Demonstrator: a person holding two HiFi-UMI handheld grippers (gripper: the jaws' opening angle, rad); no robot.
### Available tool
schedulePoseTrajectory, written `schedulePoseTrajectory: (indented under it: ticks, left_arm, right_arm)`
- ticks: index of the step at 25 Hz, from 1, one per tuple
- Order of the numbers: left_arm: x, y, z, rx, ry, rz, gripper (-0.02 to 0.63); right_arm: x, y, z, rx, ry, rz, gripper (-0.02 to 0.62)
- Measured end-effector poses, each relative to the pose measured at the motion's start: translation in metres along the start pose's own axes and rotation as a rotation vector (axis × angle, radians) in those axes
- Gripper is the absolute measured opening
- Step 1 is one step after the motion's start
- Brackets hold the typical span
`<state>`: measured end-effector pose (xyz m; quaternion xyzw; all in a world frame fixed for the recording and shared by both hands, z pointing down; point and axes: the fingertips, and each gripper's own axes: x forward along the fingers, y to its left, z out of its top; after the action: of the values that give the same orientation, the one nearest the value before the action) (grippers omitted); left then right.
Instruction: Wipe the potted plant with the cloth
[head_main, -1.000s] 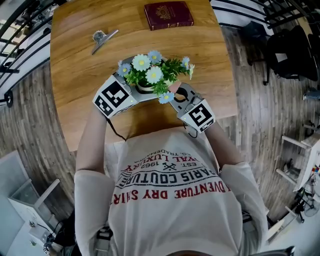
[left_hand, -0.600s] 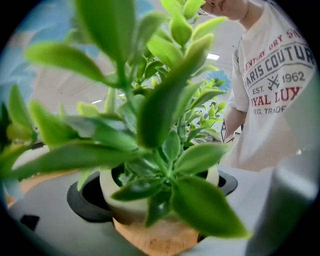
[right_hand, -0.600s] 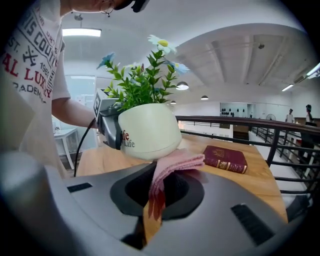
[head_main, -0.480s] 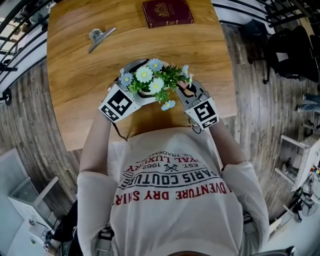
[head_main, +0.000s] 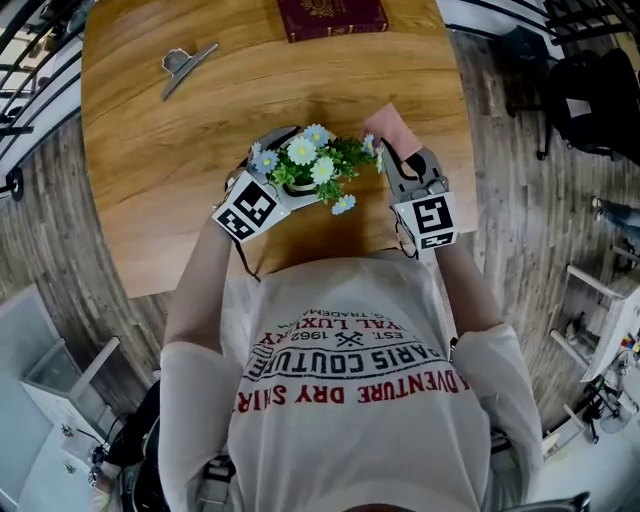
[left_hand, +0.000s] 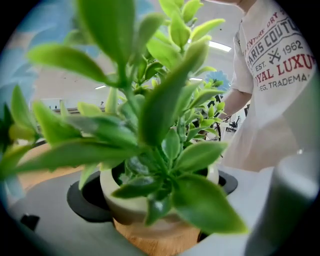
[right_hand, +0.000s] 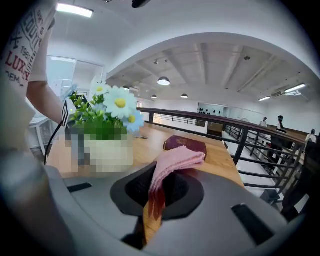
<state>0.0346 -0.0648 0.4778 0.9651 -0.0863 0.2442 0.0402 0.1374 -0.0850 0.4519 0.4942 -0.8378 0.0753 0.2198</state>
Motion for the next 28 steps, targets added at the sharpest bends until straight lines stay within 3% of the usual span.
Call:
schedulePoseTrajectory:
  ticks: [7, 11, 19, 24, 28]
  left_arm:
    - [0.037, -0.009, -0.038, -0.022, 0.087, -0.003, 0.541]
    - [0.051, -0.019, -0.052, 0.017, 0.13, -0.048, 0.541]
    - [0.056, -0.022, -0.061, 0.062, 0.106, -0.039, 0.541]
    - [0.052, -0.011, -0.059, 0.034, 0.097, 0.066, 0.541]
    - [0.037, -0.009, -0.045, -0.05, -0.01, 0.151, 0.542]
  right_arm:
    - [-0.001, -0.021, -0.014, 0.027, -0.004, 0.013, 0.037]
    - [-0.003, -0.018, -0.024, 0.031, -0.002, 0.049, 0.037]
    - [-0.01, -0.013, -0.035, 0.038, 0.005, 0.087, 0.037]
    - [-0.018, -0.019, -0.045, 0.068, 0.0, 0.071, 0.037]
    - [-0.021, -0.014, -0.038, 0.052, -0.018, 0.066, 0.037]
